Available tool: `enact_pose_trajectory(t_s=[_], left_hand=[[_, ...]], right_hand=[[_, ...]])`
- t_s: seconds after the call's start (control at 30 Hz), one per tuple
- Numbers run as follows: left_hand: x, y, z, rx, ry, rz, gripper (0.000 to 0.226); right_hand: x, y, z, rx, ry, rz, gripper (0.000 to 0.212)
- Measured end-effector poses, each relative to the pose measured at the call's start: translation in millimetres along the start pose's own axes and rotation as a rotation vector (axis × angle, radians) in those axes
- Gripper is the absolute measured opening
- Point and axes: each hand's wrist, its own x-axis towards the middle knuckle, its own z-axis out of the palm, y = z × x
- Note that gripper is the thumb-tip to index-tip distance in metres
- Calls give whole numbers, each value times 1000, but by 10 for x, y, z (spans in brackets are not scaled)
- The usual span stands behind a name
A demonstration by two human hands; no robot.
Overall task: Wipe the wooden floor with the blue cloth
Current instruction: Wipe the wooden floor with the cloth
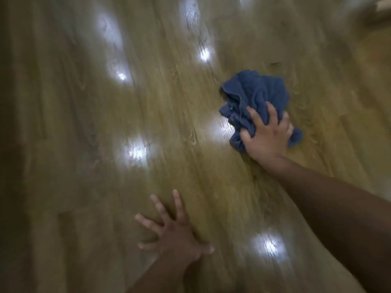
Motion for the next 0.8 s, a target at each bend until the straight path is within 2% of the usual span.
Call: enact_pose_trajectory(t_s=[0.1,0.17,0.3,0.37,0.67,0.8], left_hand=[[-135,-66,172,-25,-83,6,170],[-129,-73,122,-14,-99,33,171],[-177,-72,112,-6,-47,39,173],[-153,-70,146,16,-28,49,174],[-110,-103,124,191,44,99,172],[-205,-199,259,213,164,196,165]], right_hand=[[-208,148,-10,26,-85,-78,70],[-815,298,25,33,-45,-131,68],[-2217,568,186,49,7,-376,70],[-2275,665,202,50,-7,-438,71],[-2247,603,221,79,99,-408,64],[-2321,601,253,70,142,-394,67]])
